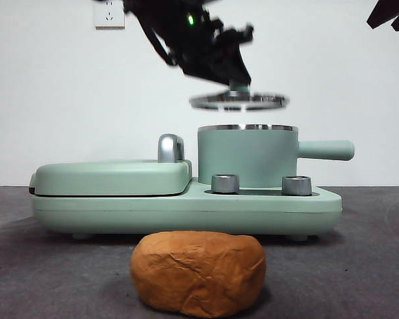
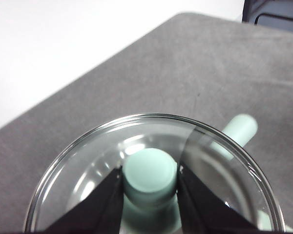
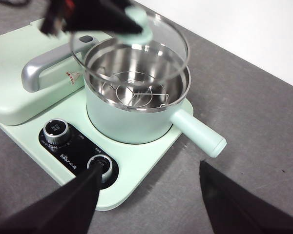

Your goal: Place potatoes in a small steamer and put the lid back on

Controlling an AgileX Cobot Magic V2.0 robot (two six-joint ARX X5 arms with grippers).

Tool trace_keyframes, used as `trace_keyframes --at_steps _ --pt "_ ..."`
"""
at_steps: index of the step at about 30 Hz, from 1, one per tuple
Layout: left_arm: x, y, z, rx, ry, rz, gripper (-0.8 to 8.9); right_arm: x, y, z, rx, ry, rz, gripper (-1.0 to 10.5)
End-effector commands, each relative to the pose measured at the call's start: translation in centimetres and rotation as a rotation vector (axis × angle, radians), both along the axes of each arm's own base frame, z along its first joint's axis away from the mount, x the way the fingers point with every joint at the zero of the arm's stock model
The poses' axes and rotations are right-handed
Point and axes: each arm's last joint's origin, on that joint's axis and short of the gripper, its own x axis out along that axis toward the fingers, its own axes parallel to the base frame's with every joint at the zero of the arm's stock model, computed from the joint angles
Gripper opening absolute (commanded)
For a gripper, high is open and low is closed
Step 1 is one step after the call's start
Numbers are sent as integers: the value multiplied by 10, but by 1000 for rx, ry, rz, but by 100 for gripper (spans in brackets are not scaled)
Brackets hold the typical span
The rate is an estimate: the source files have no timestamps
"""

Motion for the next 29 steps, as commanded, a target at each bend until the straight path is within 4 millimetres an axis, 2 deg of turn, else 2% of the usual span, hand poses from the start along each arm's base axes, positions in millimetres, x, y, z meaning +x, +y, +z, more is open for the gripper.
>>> trace_keyframes --at_steps 1,6,17,22,29 --pt "-10 2 26 -28 -50 -29 6 1 1 6 11 -15 -3 316" --pt "-26 16 46 -33 -1 -16 9 1 1 6 11 -15 -2 316" --pt "-54 73 80 -38 110 148 9 0 2 6 13 -15 12 317" --pt "-73 100 80 -45 105 189 9 -1 9 6 10 -13 55 317" --pt "-109 134 62 -61 136 244 9 -2 30 0 -16 18 187 317"
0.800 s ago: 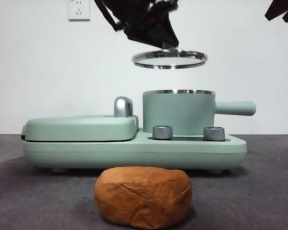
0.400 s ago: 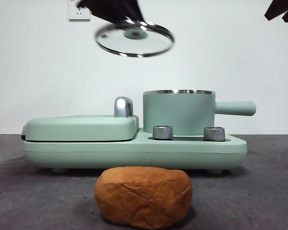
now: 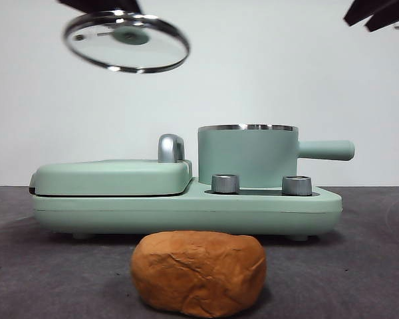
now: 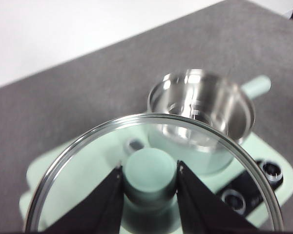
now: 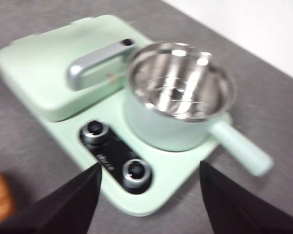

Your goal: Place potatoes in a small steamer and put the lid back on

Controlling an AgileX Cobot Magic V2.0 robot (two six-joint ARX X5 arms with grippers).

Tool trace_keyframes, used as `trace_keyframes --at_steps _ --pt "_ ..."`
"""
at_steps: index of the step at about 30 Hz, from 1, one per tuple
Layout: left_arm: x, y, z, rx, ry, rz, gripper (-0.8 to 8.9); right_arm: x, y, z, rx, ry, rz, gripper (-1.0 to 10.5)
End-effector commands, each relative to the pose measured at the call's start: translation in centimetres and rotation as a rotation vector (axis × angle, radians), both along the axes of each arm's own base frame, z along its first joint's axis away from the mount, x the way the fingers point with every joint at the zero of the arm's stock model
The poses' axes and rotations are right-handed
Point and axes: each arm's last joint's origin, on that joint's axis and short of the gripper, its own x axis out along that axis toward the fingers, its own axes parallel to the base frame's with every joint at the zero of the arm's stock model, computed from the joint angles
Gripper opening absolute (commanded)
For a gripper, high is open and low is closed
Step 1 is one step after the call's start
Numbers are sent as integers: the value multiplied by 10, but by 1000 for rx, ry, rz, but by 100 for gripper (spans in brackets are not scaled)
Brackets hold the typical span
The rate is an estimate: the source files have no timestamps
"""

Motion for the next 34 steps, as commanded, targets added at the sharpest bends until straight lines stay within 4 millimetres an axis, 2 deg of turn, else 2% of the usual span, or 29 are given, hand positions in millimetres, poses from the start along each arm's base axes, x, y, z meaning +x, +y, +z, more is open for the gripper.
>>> trace_keyframes --at_steps 1,7,12,20,24,34 --pt "-14 8 3 -45 -25 15 9 2 11 3 -8 -3 64 317" --pt "-39 29 -12 -67 -10 68 9 6 42 -11 -41 74 208 317" --pt "-50 43 -12 -54 -10 122 9 10 71 -29 -82 156 329 331" --pt "-52 52 -10 -50 -19 154 9 12 113 -64 -180 276 492 341" --pt "-52 52 -10 -51 -20 156 9 12 132 -81 -221 324 547 406" --pt "-52 52 -10 -39 -27 150 9 11 164 -126 -378 381 605 408"
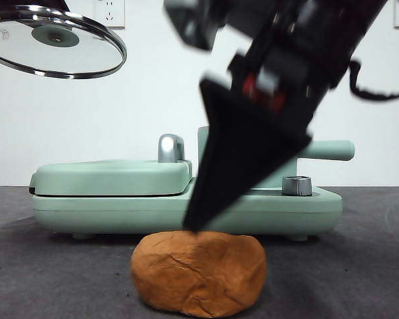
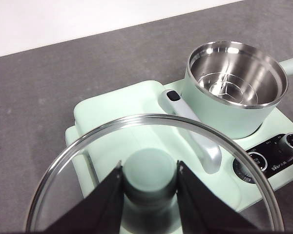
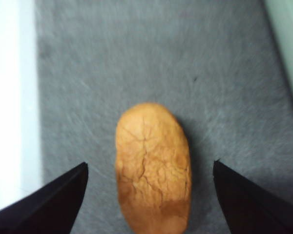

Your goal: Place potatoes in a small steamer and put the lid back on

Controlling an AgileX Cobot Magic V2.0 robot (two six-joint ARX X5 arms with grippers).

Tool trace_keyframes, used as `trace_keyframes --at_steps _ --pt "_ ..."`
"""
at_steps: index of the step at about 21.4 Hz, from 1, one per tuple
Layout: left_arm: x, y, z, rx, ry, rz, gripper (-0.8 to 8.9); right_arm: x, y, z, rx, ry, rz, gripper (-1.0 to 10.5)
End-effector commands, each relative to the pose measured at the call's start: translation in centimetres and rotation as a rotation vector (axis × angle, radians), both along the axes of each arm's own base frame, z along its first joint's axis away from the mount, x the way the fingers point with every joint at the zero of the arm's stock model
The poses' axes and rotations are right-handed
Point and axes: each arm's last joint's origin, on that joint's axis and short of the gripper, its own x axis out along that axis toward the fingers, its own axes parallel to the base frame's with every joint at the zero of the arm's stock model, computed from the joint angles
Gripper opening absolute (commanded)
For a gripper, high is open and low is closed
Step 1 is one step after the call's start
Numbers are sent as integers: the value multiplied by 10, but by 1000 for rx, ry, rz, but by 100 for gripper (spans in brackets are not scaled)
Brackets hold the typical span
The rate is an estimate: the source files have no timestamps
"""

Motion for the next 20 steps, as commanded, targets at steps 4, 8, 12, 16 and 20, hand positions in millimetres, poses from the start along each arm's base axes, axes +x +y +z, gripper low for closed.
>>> trace_keyframes --at_steps 4,8,12,16,20 --pt "0 0 8 -9 -48 -2 9 1 15 -20 -74 7 39 406" --pt "0 0 8 -9 -48 -2 9 2 17 -28 -106 18 29 300" --pt "0 0 8 -9 -47 -3 9 1 15 -23 -128 -12 -24 195" --pt "0 0 8 -9 -48 -3 9 -2 2 6 -104 18 -124 196" --pt "0 0 8 -10 -51 -3 9 1 -17 52 -87 86 -352 196"
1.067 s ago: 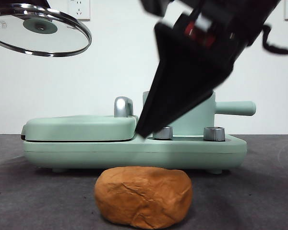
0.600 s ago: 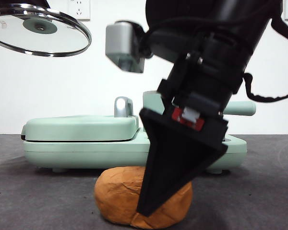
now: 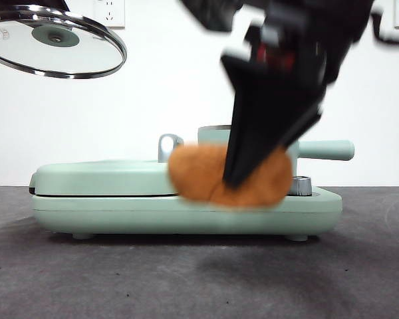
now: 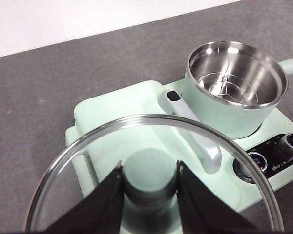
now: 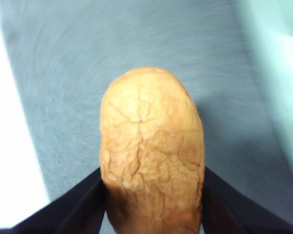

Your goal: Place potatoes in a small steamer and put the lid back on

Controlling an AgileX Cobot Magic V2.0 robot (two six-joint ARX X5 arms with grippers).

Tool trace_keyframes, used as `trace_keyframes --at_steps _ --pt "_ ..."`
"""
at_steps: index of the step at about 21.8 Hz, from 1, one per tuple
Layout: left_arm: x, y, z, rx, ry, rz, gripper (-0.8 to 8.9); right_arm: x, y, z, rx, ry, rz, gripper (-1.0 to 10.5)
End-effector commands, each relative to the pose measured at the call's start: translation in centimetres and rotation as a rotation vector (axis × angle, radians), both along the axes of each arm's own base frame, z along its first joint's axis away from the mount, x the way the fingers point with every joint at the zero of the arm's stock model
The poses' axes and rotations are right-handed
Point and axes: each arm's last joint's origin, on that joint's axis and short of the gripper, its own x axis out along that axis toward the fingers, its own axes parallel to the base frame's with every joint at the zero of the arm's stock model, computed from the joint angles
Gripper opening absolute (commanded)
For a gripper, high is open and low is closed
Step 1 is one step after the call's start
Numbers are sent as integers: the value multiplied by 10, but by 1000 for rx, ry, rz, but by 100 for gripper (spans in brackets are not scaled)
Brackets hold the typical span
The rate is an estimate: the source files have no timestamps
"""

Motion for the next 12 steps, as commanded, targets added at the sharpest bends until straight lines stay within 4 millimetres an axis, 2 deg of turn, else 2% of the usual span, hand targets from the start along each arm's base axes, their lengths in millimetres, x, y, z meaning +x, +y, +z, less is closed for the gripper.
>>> trace_keyframes --at_steps 1,3,6,12 --pt "0 0 8 -11 -50 -2 9 6 -5 27 9 67 -192 196" --pt "0 0 8 -8 -52 -3 9 13 -15 52 5 110 -296 196" --pt "0 0 8 -9 -51 -3 9 28 -28 91 51 85 -382 196" --pt "0 0 8 -9 -50 -3 9 61 -40 121 118 15 -473 197"
